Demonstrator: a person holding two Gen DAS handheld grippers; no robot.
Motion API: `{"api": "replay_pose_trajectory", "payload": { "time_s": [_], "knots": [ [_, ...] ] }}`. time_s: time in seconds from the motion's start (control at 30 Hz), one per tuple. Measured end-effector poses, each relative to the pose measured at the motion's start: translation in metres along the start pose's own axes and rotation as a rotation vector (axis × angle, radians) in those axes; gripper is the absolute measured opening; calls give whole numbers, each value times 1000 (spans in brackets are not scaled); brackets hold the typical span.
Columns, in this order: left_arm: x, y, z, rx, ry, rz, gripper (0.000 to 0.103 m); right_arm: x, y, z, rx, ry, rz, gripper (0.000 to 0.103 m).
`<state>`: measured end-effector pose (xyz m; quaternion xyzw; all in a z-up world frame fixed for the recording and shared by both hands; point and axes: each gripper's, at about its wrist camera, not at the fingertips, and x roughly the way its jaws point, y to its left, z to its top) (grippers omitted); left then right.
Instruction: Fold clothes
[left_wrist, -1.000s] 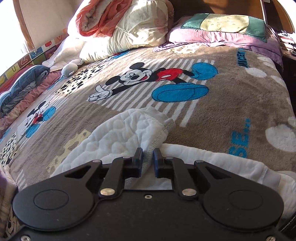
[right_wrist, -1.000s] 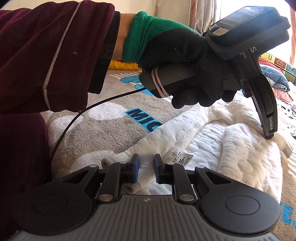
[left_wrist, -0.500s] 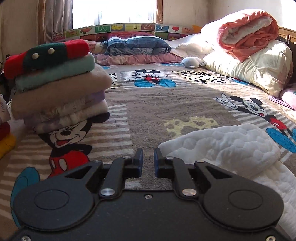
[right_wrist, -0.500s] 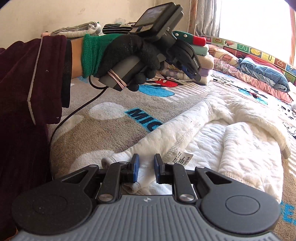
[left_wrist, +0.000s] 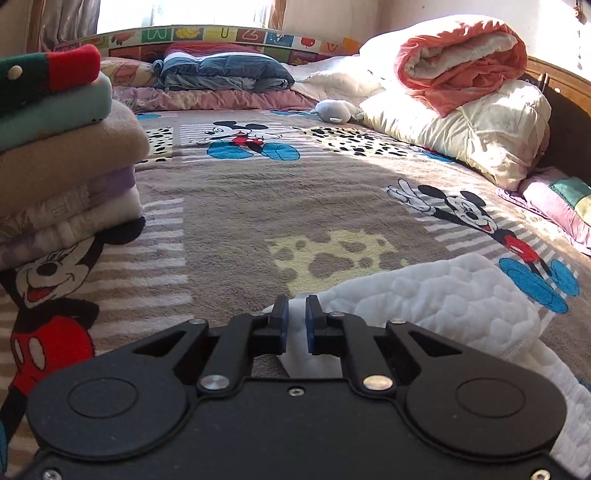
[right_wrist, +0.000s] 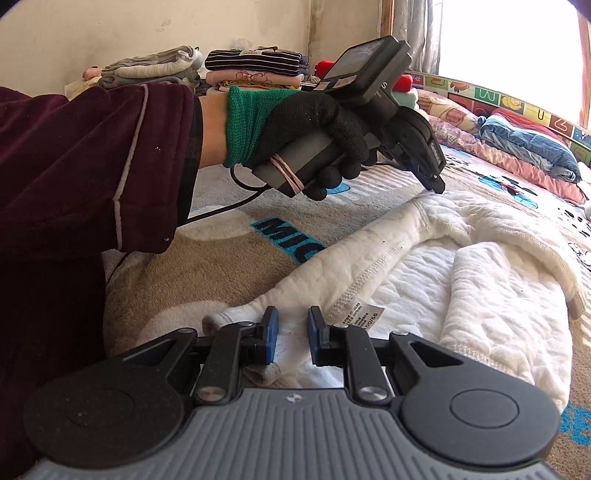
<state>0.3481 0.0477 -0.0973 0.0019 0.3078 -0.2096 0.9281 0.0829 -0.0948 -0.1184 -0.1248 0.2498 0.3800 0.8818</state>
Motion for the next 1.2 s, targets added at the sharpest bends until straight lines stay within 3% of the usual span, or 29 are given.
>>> {"api": "replay_pose_trajectory", "payload": {
  "time_s": [0.23, 0.37, 0.5, 0.63, 0.83, 0.9, 0.97, 1.07, 1.2],
  "knots": [
    [30, -22, -3, 126, 103, 15, 7, 1, 1, 1, -1, 3, -3, 19],
    [10, 5, -1, -37, 33, -57, 8, 1, 2, 1, -8, 3, -8, 19],
    [-33, 31, 3, -193, -82, -74, 8, 0, 4, -1, -11, 0, -19, 19],
    [-53, 41, -3, -280, -116, -75, 8, 0, 5, 0, -9, 2, -31, 19],
    [-28, 8, -9, -171, -33, -74, 8, 0, 7, 2, -2, 17, -45, 19],
    [-19, -3, -10, -133, -5, -74, 14, 0, 9, 4, -6, 27, -54, 19],
    [-8, -16, -15, -29, 38, -13, 18, 0, 12, 6, -18, 43, -66, 19],
    [-8, -24, -16, 25, 29, 12, 18, -2, 15, 10, -42, 69, -82, 20],
    [-46, -12, -9, -22, -63, -27, 18, -5, 18, 13, -54, 89, -106, 23]
  ]
}}
